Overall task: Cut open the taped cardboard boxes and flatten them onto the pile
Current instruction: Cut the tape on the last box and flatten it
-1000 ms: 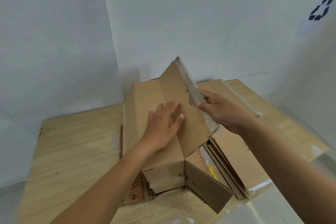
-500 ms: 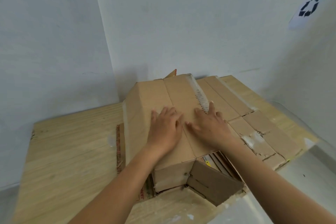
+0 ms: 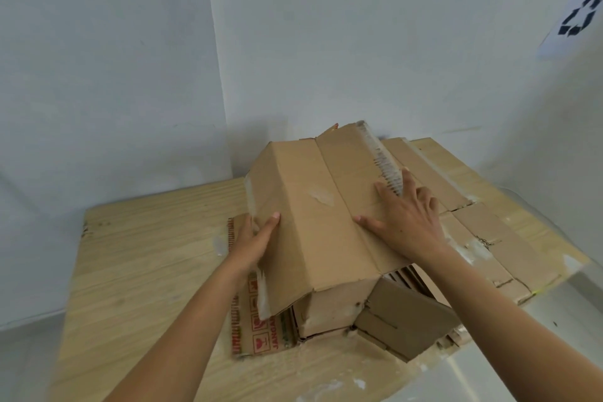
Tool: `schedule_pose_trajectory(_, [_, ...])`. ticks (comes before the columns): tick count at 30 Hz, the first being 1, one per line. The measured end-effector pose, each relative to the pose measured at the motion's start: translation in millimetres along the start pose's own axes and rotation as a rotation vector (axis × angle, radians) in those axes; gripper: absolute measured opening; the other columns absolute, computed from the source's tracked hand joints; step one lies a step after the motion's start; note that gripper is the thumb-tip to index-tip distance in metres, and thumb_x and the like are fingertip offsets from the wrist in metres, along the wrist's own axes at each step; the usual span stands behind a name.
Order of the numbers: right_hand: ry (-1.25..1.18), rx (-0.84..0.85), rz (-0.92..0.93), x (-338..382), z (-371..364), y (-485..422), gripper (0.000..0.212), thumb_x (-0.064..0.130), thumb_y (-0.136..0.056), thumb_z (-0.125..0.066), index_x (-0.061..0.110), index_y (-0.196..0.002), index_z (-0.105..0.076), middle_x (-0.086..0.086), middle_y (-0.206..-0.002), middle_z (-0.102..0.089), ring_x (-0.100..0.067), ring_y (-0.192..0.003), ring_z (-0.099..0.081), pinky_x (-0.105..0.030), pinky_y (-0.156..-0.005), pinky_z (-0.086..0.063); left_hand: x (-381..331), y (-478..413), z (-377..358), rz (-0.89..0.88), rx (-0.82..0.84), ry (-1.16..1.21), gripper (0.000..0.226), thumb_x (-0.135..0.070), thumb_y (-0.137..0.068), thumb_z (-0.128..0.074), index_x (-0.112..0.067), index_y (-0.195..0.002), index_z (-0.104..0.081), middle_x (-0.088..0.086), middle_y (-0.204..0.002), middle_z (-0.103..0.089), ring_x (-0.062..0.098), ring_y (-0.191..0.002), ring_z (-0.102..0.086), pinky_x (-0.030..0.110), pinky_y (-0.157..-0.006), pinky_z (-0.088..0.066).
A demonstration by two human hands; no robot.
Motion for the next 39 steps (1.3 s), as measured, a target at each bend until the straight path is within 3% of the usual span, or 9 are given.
schedule_pose_trajectory(4, [0.029,-0.013,-0.006,1.2,1.4,2.4,0.073,0.07,-0.082,-0.046,0.032,-0.141,-0.029,-0.013,-0.156,0.002,-0.04,-0.132,-0.025,-0.046,-0.107,-0.023,6.1,-1.8,19.4,0.033,-0.025,0.099,0.073,-0.054,-0.073,-0.072,-0.018,-0.131,-0.046,0.003,-0.131,-0.05,0.021,-0.114,-0.049,0.036,-0.096,-0.042])
schedule_pose_trajectory(11, [0.006,0.032,-0.013,3.2,-3.0,2.2,0.072,0.072,-0.082,-0.042,0.03,-0.141,-0.031,-0.014,-0.157,0.001,-0.04,-0.135,-0.025,-0.047,-0.109,-0.024,-40.6,21.7,58.0,-0.289,-0.285,0.16,0.037,-0.005,-0.09,-0.056,-0.023,-0.123,-0.053,-0.003,-0.106,-0.064,0.013,-0.088,-0.063,0.026,-0.066,-0.048])
schedule_pose_trajectory(16, [-0.084,-0.013,-0.018,-1.6,-2.3,5.9,0.078,0.068,-0.084,-0.047,0.027,-0.146,-0.025,-0.01,-0.158,0.011,-0.036,-0.139,-0.023,-0.044,-0.111,-0.024,-76.7,42.6,43.0,-0.427,-0.075,0.181,0.045,-0.003,-0.091,-0.044,-0.026,-0.13,-0.047,-0.001,-0.115,-0.063,0.018,-0.099,-0.063,0.031,-0.071,-0.051])
schedule_pose_trajectory(18, [-0.143,-0.047,-0.003,-4.4,0.2,7.2,0.072,0.059,-0.087,-0.052,0.027,-0.146,-0.029,-0.008,-0.159,0.011,-0.034,-0.14,-0.022,-0.043,-0.112,-0.023,-87.8,38.4,29.6,-0.436,0.004,0.165,0.058,-0.017,-0.088,-0.048,-0.029,-0.142,-0.033,0.0,-0.134,-0.053,0.019,-0.115,-0.056,0.039,-0.089,-0.05])
schedule_pose_trajectory(22, [-0.286,-0.132,0.017,-6.0,6.8,7.7,0.053,0.039,-0.093,-0.053,0.023,-0.142,-0.04,-0.007,-0.159,-0.005,-0.033,-0.138,-0.028,-0.043,-0.111,-0.025,-115.9,34.0,-18.2,-0.536,0.147,-0.017,0.073,-0.035,-0.089,-0.047,-0.033,-0.152,-0.008,-0.006,-0.161,-0.004,0.015,-0.147,-0.008,0.048,-0.12,-0.013])
schedule_pose_trajectory(25, [-0.423,-0.201,0.033,-8.2,11.1,6.4,0.042,0.036,-0.098,-0.044,0.02,-0.137,-0.046,-0.006,-0.156,-0.021,-0.029,-0.135,-0.035,-0.044,-0.108,-0.029,-119.7,31.0,-60.3,-0.624,0.152,-0.331,0.075,-0.05,-0.099,-0.031,-0.027,-0.15,0.018,-0.012,-0.156,0.023,0.006,-0.143,0.019,0.039,-0.117,0.01])
schedule_pose_trajectory(28, [-0.616,-0.269,0.036,-12.3,19.6,4.6,0.04,0.036,-0.101,-0.035,0.017,-0.132,-0.051,-0.005,-0.148,-0.037,-0.019,-0.137,-0.034,-0.034,-0.107,-0.028,-107.5,16.9,-84.9,-0.67,0.115,-0.621,0.081,-0.069,-0.09,-0.013,-0.024,-0.15,0.019,-0.008,-0.156,0.027,0.009,-0.142,0.027,0.038,-0.114,0.019])
schedule_pose_trajectory(33, [-0.684,-0.186,0.056,-10.8,23.6,-2.3,0.046,0.044,-0.097,-0.033,0.018,-0.13,-0.051,0.0,-0.137,-0.048,-0.019,-0.129,-0.044,-0.043,-0.104,-0.039,-81.6,-5.9,-94.7,-0.666,0.094,-1.019,0.059,-0.049,-0.101,-0.008,-0.024,-0.153,0.007,-0.009,-0.159,0.017,0.007,-0.143,0.023,0.039,-0.116,0.019])
schedule_pose_trajectory(39, [-0.186,0.028,0.054,6.3,4.0,-3.9,0.055,0.048,-0.099,-0.029,0.022,-0.148,-0.025,-0.006,-0.159,-0.006,-0.03,-0.145,0.012,-0.049,-0.113,0.013,-63.8,-16.0,-100.1,-0.564,0.205,-1.168,0.053,-0.035,-0.104,-0.01,-0.018,-0.154,-0.002,-0.004,-0.161,0.008,0.013,-0.146,0.015,0.042,-0.115,0.017])
Point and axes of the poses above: each hand's wrist, its own y-axis away from the middle knuckle, its own z-axis out of the back of the hand, x = y × z, the point moved 4 cm from there along -y, towards the middle knuckle
